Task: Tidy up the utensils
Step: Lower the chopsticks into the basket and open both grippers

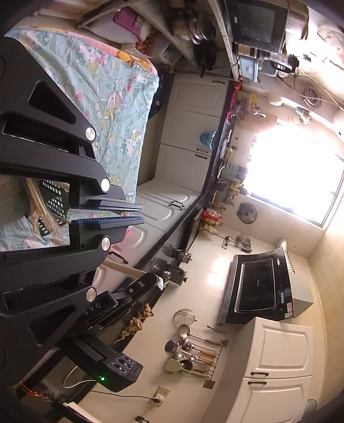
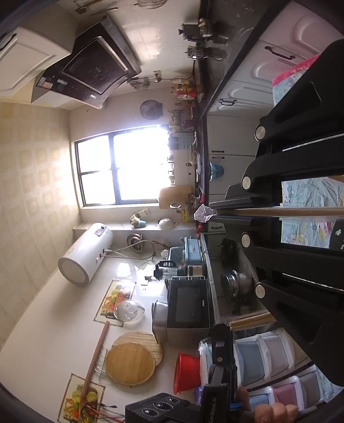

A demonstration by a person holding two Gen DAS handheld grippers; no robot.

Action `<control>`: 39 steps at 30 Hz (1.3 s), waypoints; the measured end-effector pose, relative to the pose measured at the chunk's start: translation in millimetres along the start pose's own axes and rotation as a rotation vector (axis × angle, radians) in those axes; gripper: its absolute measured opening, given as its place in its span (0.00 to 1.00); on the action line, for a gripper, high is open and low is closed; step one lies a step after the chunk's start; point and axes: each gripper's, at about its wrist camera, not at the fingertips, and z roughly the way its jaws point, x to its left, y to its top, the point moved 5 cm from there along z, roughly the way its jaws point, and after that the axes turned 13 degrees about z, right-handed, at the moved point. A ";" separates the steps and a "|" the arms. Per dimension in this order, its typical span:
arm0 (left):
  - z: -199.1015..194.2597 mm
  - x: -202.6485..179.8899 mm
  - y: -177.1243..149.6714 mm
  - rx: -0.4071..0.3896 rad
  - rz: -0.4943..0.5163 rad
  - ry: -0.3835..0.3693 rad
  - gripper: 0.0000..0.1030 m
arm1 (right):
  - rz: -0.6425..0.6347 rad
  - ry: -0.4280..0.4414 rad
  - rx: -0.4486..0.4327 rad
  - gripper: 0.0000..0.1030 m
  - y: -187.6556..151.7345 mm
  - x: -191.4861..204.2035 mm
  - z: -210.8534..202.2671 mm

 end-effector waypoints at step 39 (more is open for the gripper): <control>30.9 9.9 -84.2 0.099 -0.037 0.037 0.02 | 0.070 -0.083 0.150 0.08 -101.9 -38.4 5.7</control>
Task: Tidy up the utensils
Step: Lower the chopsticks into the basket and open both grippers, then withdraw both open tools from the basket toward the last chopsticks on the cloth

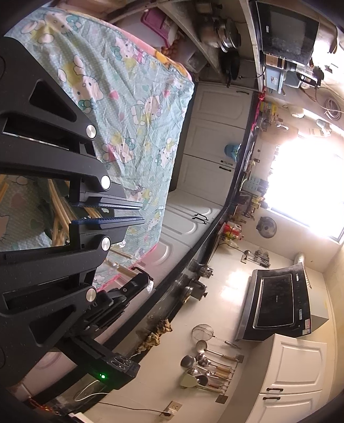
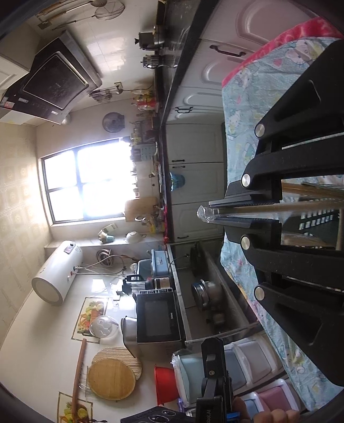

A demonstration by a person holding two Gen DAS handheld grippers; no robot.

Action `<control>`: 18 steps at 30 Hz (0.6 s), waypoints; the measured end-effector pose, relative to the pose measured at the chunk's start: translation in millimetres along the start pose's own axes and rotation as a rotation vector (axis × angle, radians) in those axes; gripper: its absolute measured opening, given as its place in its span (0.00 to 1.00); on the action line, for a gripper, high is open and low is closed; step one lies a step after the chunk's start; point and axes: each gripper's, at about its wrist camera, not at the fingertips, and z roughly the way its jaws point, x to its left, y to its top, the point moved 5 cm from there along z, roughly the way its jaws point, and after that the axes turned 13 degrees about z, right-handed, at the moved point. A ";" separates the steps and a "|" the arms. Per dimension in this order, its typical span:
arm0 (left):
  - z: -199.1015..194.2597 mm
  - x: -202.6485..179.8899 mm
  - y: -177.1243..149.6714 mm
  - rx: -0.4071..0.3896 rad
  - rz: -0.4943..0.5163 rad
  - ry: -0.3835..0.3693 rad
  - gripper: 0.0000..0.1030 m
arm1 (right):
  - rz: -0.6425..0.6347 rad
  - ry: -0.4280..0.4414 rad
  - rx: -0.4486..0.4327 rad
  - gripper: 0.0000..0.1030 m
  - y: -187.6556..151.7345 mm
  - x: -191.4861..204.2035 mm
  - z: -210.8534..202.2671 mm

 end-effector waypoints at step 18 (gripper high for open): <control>-29.8 1.2 -21.7 0.024 -0.060 0.001 0.37 | 0.025 0.033 0.037 0.44 3.8 8.8 -41.8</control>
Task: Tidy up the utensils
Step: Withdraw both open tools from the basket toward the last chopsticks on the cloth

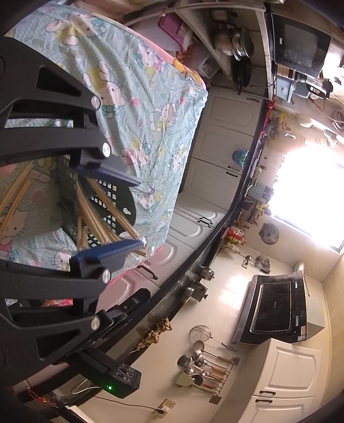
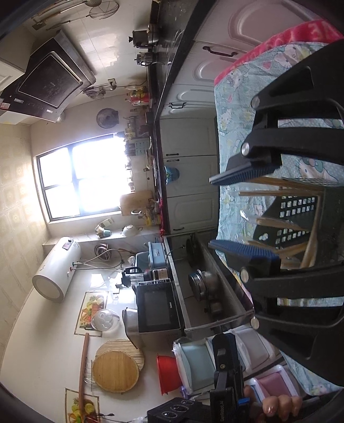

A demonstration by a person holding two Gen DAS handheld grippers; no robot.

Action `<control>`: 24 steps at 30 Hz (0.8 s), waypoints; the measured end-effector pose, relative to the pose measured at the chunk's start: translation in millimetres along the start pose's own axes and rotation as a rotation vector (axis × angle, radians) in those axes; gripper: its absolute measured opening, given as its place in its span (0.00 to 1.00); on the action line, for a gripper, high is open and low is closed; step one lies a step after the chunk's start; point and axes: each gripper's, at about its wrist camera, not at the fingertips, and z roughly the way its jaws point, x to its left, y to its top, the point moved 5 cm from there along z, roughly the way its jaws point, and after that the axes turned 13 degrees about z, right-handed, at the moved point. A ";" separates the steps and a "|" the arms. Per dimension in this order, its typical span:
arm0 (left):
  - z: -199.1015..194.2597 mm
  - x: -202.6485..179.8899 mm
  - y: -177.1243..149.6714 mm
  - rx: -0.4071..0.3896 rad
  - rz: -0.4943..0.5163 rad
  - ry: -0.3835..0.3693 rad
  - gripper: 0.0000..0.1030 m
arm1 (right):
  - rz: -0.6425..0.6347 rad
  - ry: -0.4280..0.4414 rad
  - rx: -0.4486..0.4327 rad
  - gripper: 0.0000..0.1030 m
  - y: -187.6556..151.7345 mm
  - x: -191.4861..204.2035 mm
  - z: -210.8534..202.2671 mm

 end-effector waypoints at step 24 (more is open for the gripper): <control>-32.0 -6.9 -26.7 0.014 0.000 0.036 0.90 | -0.011 -0.011 0.083 0.71 -16.3 18.3 -49.9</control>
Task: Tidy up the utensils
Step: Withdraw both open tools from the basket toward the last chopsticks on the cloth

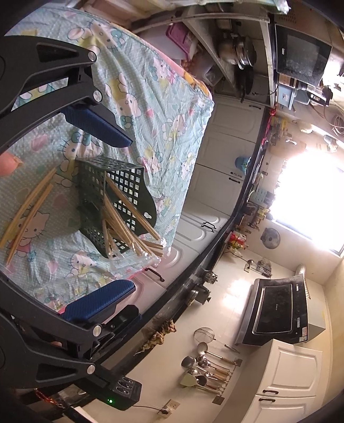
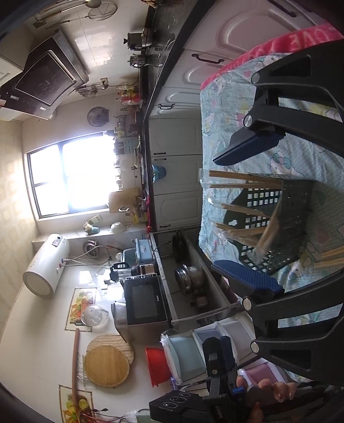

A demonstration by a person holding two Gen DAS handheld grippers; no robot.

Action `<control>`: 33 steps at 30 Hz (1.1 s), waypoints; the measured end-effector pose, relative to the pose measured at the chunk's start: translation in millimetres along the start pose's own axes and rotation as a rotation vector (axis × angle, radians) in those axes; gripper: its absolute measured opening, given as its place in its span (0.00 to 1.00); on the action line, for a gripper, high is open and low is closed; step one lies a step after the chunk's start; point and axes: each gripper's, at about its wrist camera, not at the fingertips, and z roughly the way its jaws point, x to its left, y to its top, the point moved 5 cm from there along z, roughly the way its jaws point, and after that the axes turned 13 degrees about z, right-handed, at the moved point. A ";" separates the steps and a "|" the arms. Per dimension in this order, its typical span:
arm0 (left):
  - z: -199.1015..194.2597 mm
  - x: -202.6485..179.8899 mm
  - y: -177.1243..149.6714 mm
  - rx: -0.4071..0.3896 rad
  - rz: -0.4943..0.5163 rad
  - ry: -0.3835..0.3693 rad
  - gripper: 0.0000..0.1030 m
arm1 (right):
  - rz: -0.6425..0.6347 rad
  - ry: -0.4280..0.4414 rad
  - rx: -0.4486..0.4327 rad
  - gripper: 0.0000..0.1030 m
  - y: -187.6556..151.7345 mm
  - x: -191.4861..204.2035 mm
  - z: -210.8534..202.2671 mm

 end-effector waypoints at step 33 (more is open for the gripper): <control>2.5 19.9 -67.8 0.139 -0.036 0.074 0.90 | -0.203 0.055 0.269 0.75 -80.2 37.6 -9.0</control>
